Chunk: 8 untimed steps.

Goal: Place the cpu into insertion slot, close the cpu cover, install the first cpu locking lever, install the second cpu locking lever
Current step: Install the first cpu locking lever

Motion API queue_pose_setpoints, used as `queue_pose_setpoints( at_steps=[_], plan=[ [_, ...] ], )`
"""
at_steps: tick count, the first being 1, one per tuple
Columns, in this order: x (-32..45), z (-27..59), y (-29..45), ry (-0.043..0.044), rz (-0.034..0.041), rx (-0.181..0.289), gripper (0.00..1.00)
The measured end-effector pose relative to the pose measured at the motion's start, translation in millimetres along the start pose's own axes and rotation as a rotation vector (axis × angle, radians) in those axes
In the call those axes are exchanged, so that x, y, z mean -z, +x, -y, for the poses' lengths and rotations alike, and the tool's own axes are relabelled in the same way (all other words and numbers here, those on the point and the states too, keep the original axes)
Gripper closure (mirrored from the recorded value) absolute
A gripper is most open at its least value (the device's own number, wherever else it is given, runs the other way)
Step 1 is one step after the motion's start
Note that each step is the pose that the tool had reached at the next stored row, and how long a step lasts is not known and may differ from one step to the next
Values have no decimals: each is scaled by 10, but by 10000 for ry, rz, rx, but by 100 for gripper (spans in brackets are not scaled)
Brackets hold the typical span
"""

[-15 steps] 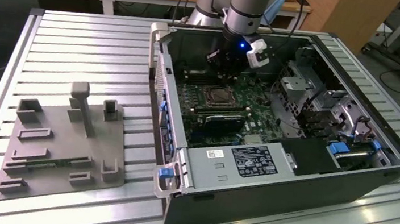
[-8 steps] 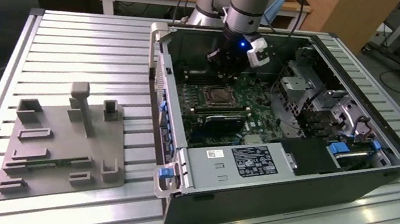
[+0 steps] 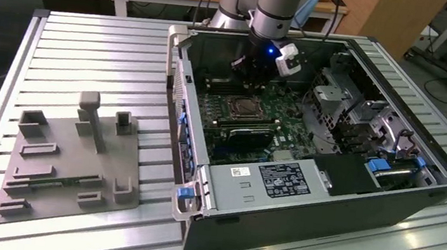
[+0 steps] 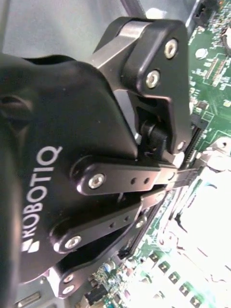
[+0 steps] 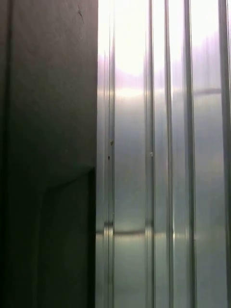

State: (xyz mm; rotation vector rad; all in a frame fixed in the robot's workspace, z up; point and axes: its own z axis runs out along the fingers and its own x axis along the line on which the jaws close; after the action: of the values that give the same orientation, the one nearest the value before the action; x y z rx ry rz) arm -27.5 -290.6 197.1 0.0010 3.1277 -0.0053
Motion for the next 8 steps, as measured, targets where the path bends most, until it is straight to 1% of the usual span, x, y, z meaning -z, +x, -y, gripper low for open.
queue_pose_setpoints(
  at_steps=[2,8],
  plan=[
    [-1,1,0,33,-1,1,90],
    [28,0,0,34,-1,0,90]
  ],
)
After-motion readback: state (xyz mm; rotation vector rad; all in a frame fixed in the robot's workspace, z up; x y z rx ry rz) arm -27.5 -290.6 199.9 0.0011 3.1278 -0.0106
